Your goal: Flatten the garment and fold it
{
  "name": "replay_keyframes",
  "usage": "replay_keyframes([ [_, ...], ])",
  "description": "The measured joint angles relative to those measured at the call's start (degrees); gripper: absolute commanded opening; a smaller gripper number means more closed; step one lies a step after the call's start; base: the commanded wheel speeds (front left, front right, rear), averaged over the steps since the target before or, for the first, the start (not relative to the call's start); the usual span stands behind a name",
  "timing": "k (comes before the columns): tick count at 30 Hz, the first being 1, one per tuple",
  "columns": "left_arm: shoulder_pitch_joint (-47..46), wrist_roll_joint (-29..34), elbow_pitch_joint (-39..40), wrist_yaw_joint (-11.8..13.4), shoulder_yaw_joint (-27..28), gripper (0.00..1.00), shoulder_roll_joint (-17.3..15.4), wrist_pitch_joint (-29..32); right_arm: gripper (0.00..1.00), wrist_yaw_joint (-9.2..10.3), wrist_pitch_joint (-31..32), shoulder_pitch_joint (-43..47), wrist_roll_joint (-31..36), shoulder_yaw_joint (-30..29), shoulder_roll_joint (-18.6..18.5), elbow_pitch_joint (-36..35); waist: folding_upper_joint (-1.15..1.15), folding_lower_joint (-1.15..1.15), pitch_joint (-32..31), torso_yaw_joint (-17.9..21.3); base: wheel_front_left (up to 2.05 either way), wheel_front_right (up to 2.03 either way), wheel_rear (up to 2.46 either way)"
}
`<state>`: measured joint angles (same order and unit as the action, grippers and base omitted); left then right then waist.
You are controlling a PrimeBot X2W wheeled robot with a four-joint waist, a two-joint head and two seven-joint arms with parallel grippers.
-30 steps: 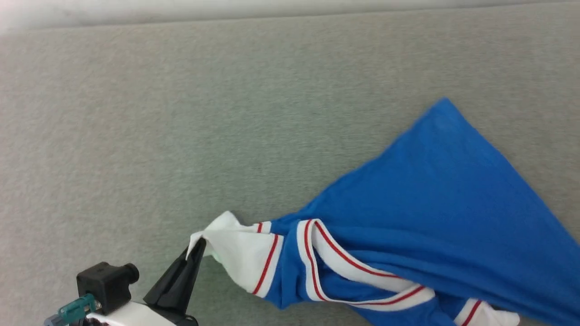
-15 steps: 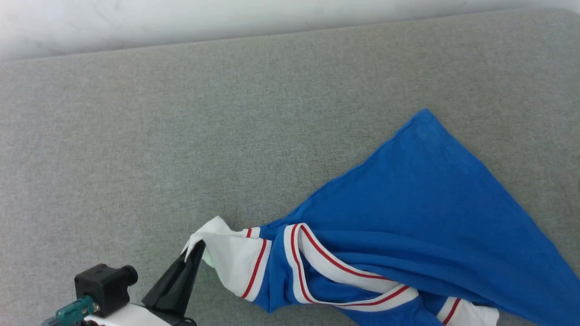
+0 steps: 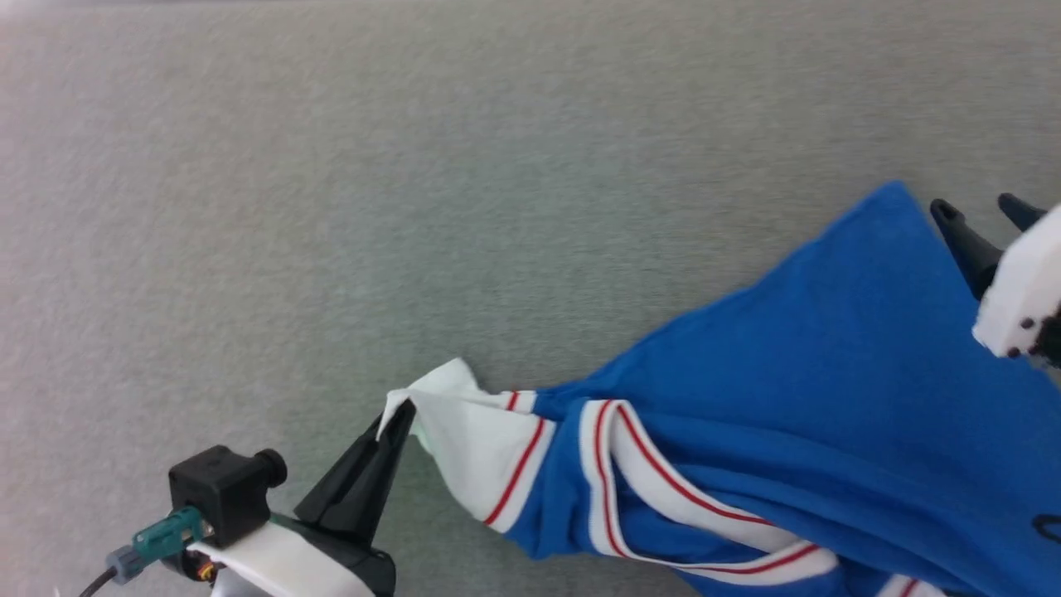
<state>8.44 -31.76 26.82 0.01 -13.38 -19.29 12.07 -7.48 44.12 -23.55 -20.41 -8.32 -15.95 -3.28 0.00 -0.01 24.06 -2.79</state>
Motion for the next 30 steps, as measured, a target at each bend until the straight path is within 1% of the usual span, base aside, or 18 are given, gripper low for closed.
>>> replay_keyframes([
  [6,-0.73,-0.05,-1.63,-0.51,-0.94,0.0,0.83,-0.6,1.0,0.0,2.32,-2.02,1.29,2.83,-1.91,5.25,0.0,0.0,2.35,-3.63,0.0,0.0,0.0],
  [13,-1.44,-0.1,-2.5,-0.93,-1.43,0.0,1.08,-1.33,1.0,0.02,3.92,-2.15,0.11,3.96,-4.48,5.69,0.0,0.02,4.37,-6.22,0.0,0.0,0.0],
  [14,-1.55,-0.1,-2.57,-0.93,-1.43,0.0,1.08,-1.33,0.84,0.02,4.35,-2.21,-0.24,4.02,-4.92,5.48,0.0,0.02,4.61,-6.39,0.0,0.0,0.0],
  [15,-1.57,-0.1,-2.63,-0.93,-1.43,0.0,1.07,-1.33,0.05,0.01,4.87,-2.23,-0.4,4.03,-5.31,5.33,0.0,0.02,4.85,-6.51,0.0,0.0,0.0],
  [16,-1.58,-0.1,-2.72,-0.93,-1.46,0.0,1.07,-1.32,0.0,0.01,5.72,-2.25,-0.44,4.19,-5.64,5.02,0.0,0.02,5.07,-6.59,0.0,0.0,0.0],
  [19,-1.8,-0.1,-3.0,-0.93,-1.45,0.0,1.0,-1.24,0.0,0.01,8.4,-2.28,-1.26,5.03,-6.58,3.45,0.0,0.02,5.32,-6.51,0.0,0.0,0.0],
  [23,-2.54,-0.04,-3.19,-1.02,-1.29,0.0,0.31,-1.24,0.0,-0.04,7.2,-2.08,-1.0,5.41,-5.87,2.59,0.0,0.01,4.5,-5.91,0.0,0.0,0.0],
  [25,-4.17,-0.21,-3.49,-1.76,-1.13,0.0,0.15,-1.54,0.0,-0.04,5.09,-1.91,-1.26,5.04,-4.34,2.6,0.0,0.0,3.47,-5.6,0.0,0.0,0.0],
  [28,-8.38,-2.26,-4.88,-3.67,-1.32,0.0,0.56,-2.02,0.0,-0.05,0.07,-2.24,-1.77,3.59,-0.79,2.31,0.0,0.01,1.26,-5.07,0.0,0.0,0.0],
  [30,-12.52,-1.86,-6.94,-4.46,-1.21,0.0,-0.21,-2.1,0.0,-0.05,-3.2,-3.2,-2.27,2.24,1.33,2.29,0.0,0.01,-0.63,-4.62,0.0,0.0,0.0],
])
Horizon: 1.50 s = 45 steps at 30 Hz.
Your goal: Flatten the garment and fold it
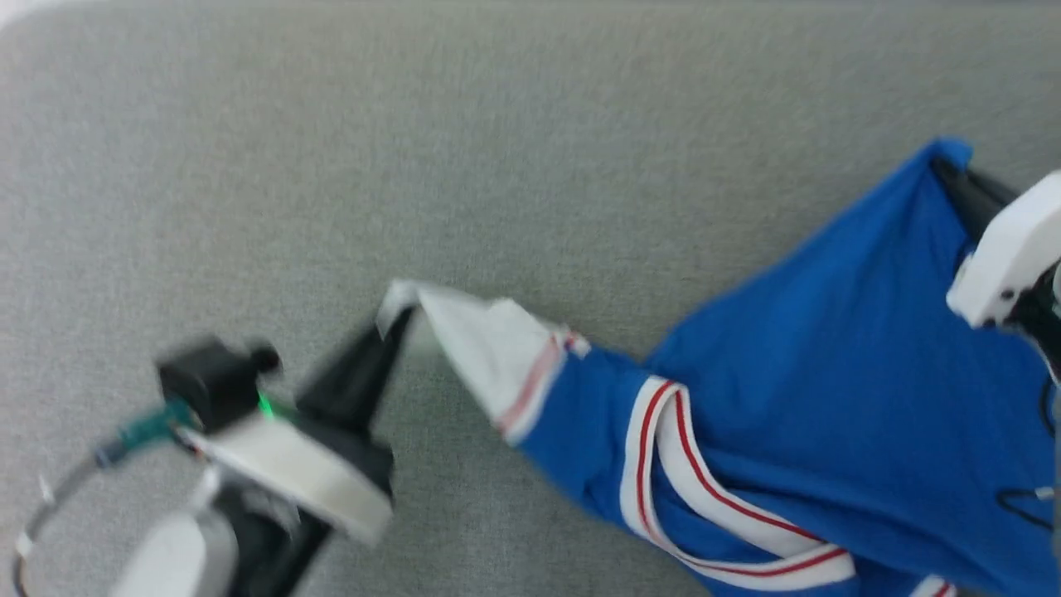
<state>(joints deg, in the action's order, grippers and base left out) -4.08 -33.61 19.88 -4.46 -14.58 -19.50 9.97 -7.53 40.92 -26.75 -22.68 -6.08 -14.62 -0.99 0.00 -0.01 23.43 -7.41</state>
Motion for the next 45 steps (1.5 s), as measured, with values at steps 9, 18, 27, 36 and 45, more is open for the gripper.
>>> replay_keyframes([
  [9,-24.99,3.55,-14.19,-1.52,3.16,0.0,-1.14,-6.12,0.0,0.0,-12.37,-12.45,0.82,-1.64,3.5,5.19,0.0,0.01,-10.33,2.95,0.0,0.0,0.0],
  [18,-47.88,6.58,-30.54,-1.56,3.33,0.0,-0.48,-8.54,0.0,0.0,-20.24,-27.16,4.26,-0.58,6.08,17.2,0.0,0.02,-18.97,7.12,0.0,0.0,0.0],
  [27,-64.49,6.32,-39.52,-1.47,3.0,0.0,-0.51,-1.79,0.0,0.0,-20.86,-38.33,5.49,3.5,6.84,24.68,0.0,0.02,-22.11,12.16,0.0,0.0,0.0],
  [36,-73.74,7.78,-41.87,-1.59,-1.04,0.0,-4.05,8.26,0.0,0.0,-15.92,-45.56,5.14,4.52,7.83,28.09,0.0,0.0,-18.07,13.87,0.0,0.0,0.0],
  [45,-88.84,16.3,-41.3,-1.52,-3.08,0.0,-8.38,0.62,0.0,0.0,-18.42,-57.68,9.98,2.57,8.0,28.22,0.0,-0.01,-6.71,14.82,0.0,0.0,0.0],
])
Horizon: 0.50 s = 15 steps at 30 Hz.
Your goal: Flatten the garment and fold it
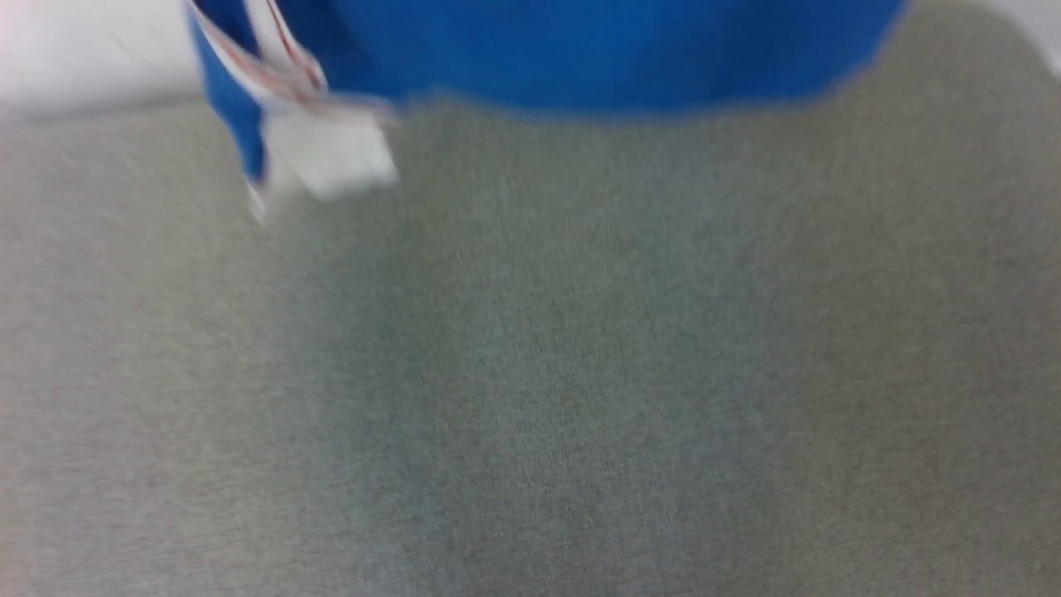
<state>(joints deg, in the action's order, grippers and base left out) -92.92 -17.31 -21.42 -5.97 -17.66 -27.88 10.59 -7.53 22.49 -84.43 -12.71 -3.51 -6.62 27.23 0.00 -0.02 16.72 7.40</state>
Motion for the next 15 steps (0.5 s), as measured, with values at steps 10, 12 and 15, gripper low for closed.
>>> replay_keyframes([
  [10,-12.77,3.96,-4.03,0.48,-1.23,0.0,0.62,-10.48,0.0,0.0,-7.01,-7.97,4.52,-2.41,0.08,4.05,0.0,-0.02,14.99,1.04,0.0,0.0,0.0],
  [12,-14.02,3.89,-4.79,0.38,-1.31,0.0,0.69,-11.92,0.0,0.0,-8.14,-8.83,5.16,-2.43,-0.03,4.21,0.0,-0.01,17.68,1.1,0.0,0.0,0.0],
  [15,-14.39,3.08,-5.47,-0.12,-1.6,0.0,0.65,-14.32,0.0,0.0,-9.27,-9.38,5.69,-1.53,-0.07,4.34,0.0,0.0,21.5,1.13,0.0,0.0,0.0],
])
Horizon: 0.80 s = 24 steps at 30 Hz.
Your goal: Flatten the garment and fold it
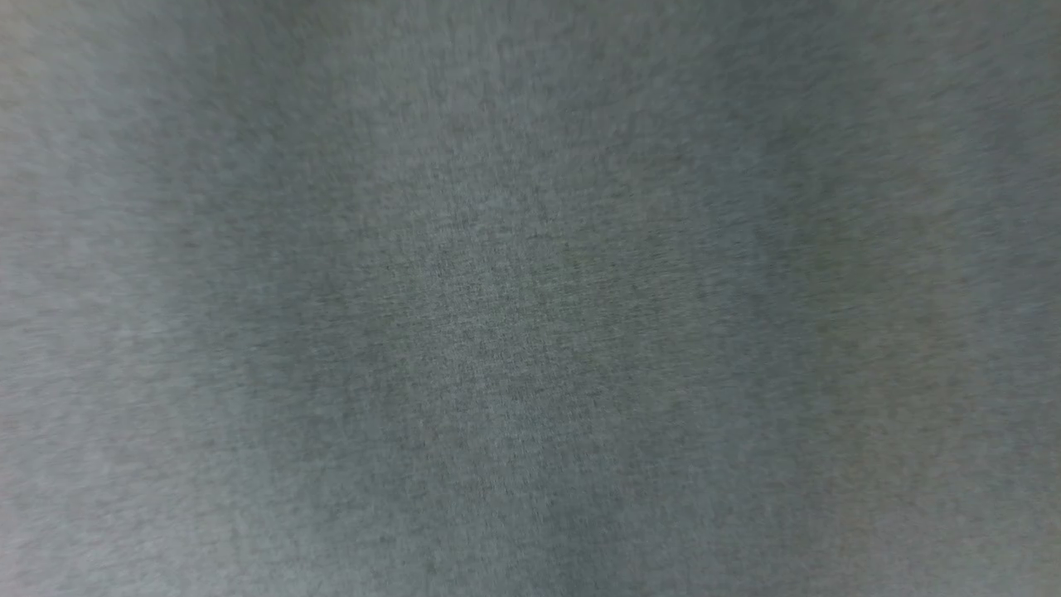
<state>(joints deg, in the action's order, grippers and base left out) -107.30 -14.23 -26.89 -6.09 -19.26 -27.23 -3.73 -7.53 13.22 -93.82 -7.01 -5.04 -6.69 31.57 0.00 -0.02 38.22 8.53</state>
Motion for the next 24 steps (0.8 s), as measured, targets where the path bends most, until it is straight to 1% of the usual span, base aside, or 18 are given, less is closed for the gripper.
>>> replay_keyframes([
  [4,1.36,-2.91,-0.1,-0.55,-0.48,0.0,-0.44,-3.26,0.0,0.0,-1.49,0.09,-0.36,2.61,-0.04,0.19,0.0,0.0,4.57,-0.12,0.0,0.0,0.0],
  [7,5.03,-6.13,0.82,-0.96,-1.63,0.0,-1.09,-5.17,0.0,0.0,-2.25,1.05,-2.48,5.73,-0.93,-0.33,0.0,0.0,7.29,-0.48,0.0,0.0,0.0],
  [11,12.99,-12.93,6.2,-1.01,-6.76,0.0,-3.15,-5.87,0.0,0.0,-2.13,6.19,-8.23,10.94,-3.96,-4.17,0.0,0.01,8.87,-1.92,0.0,0.0,0.0],
  [14,20.12,-18.06,12.65,-1.02,-10.01,0.0,-6.86,-5.9,0.0,0.0,-0.77,12.31,-13.43,13.55,-6.9,-10.42,0.0,0.01,8.47,-2.78,0.0,0.0,0.0],
  [17,28.21,-22.2,19.18,-1.02,-10.0,0.0,-10.71,-6.05,0.0,0.0,1.37,20.46,-17.66,13.82,-10.38,-18.8,0.0,0.02,6.93,-3.42,0.0,0.0,0.0],
  [20,36.97,-25.72,25.96,-0.53,-9.04,0.0,-13.52,-6.12,0.0,0.0,4.09,30.23,-20.83,11.39,-13.14,-27.59,0.0,0.03,4.51,-4.05,0.0,0.0,0.0],
  [24,49.26,-27.71,35.6,2.21,-9.82,0.0,-17.44,-4.74,0.0,0.0,7.83,44.25,-22.3,6.39,-14.39,-37.33,0.0,0.04,0.38,-4.77,0.0,0.0,0.0],
])
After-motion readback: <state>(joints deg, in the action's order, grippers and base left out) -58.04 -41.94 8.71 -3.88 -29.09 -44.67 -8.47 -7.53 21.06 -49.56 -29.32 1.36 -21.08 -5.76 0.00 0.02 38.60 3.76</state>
